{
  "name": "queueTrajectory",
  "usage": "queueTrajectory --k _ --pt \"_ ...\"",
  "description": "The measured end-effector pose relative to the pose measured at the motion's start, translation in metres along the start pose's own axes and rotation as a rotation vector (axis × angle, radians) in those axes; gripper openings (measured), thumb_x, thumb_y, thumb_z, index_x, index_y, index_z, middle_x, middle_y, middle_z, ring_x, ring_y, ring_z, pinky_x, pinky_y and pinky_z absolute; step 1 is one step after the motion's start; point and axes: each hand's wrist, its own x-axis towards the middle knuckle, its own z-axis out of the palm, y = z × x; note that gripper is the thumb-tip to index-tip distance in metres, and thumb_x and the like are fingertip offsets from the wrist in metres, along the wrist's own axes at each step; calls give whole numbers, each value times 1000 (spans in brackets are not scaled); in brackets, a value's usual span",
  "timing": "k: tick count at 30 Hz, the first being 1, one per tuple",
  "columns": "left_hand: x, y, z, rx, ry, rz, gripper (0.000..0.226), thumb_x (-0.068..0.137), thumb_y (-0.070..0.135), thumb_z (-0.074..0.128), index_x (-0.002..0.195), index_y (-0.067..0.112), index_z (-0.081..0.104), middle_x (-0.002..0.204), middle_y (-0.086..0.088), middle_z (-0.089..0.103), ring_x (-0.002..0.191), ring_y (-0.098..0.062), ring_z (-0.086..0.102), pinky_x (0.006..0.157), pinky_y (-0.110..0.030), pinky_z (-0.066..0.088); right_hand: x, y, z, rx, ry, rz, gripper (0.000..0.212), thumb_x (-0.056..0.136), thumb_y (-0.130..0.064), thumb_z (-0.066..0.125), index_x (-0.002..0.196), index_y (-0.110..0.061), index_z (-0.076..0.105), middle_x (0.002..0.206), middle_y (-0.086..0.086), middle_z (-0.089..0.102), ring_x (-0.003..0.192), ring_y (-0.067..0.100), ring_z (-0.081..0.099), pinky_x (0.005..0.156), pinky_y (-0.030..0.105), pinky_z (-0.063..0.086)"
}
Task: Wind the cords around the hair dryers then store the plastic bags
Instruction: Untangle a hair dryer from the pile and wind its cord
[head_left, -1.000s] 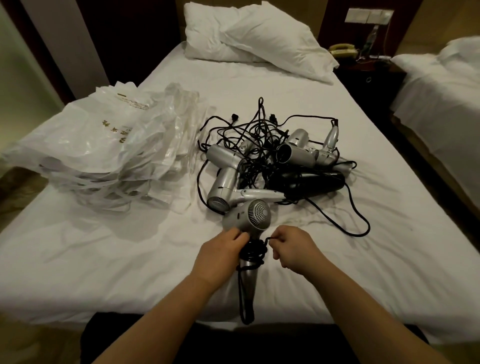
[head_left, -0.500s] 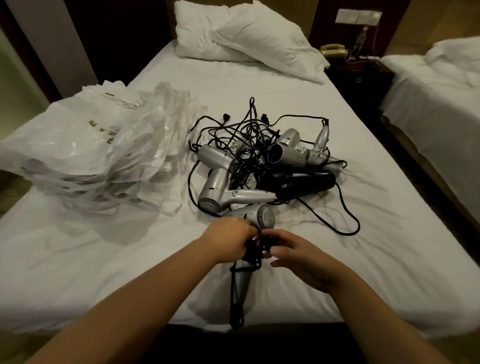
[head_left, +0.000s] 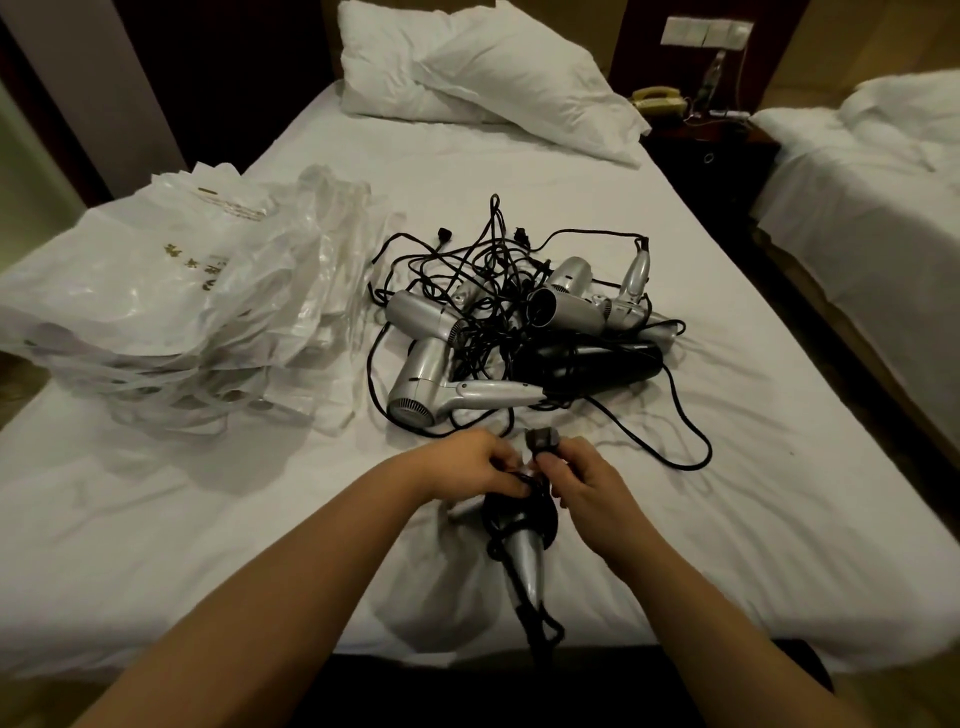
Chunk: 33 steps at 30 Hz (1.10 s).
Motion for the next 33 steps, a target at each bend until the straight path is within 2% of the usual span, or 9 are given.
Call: queueTrajectory --k 3,6,11,14,17,20,25,29,33 --pt "4 0 4 -112 -13 -64 24 83 17 67 62 19 56 65 5 50 64 -8 46 62 -20 36 -2 1 -6 140 -49 66 21 99 -19 42 94 -17 63 85 1 60 54 -6 49 56 10 40" --pt "13 1 10 -217 14 -140 27 80 13 66 57 18 53 61 2 46 61 -12 41 59 -25 32 -4 4 -11 175 -39 87 28 100 -23 38 97 -20 66 75 -1 55 50 -2 42 55 15 36" --pt "22 5 25 -424 2 -261 23 78 7 61 58 13 52 59 -3 45 55 -14 40 52 -25 29 -4 5 -17 53 -52 66 32 100 -28 38 97 -22 70 60 -3 43 45 -3 41 47 7 32" --pt "23 7 34 -518 -23 -301 24 81 6 56 59 13 52 55 0 45 51 -12 38 50 -25 29 0 3 -25 -37 -129 73 23 98 -22 46 96 -21 69 60 -12 52 49 -6 47 47 7 34" --pt "20 3 34 -636 -102 -283 23 85 15 47 62 15 49 59 0 44 53 -12 35 53 -25 27 2 2 -38 -119 -262 137 23 97 -25 48 86 -31 67 66 -9 53 60 4 47 52 17 36" --pt "18 -3 33 -728 -151 -279 38 95 32 34 65 16 51 62 1 47 58 -11 35 56 -26 27 2 2 -46 -202 -353 168 28 98 -30 44 79 -33 65 69 -6 54 66 10 49 56 22 38" --pt "17 -3 34 -680 -117 -235 21 93 28 56 84 10 59 65 1 47 61 -11 41 58 -24 32 7 -3 -54 -340 -524 267 22 97 -34 46 111 -34 63 100 1 66 83 12 55 59 22 41" --pt "16 -1 36 -648 -110 -173 12 93 16 56 83 10 60 70 -1 49 63 -11 45 61 -24 34 13 -3 -53 -347 -531 355 10 94 -33 52 97 -31 61 77 -3 56 64 9 47 53 21 35" --pt "12 1 42 -726 -58 -100 15 91 6 56 84 19 54 65 6 56 59 -6 52 63 -21 40 16 -4 -48 -399 -401 371 11 93 -31 55 87 -22 57 72 0 54 61 12 46 48 20 32"
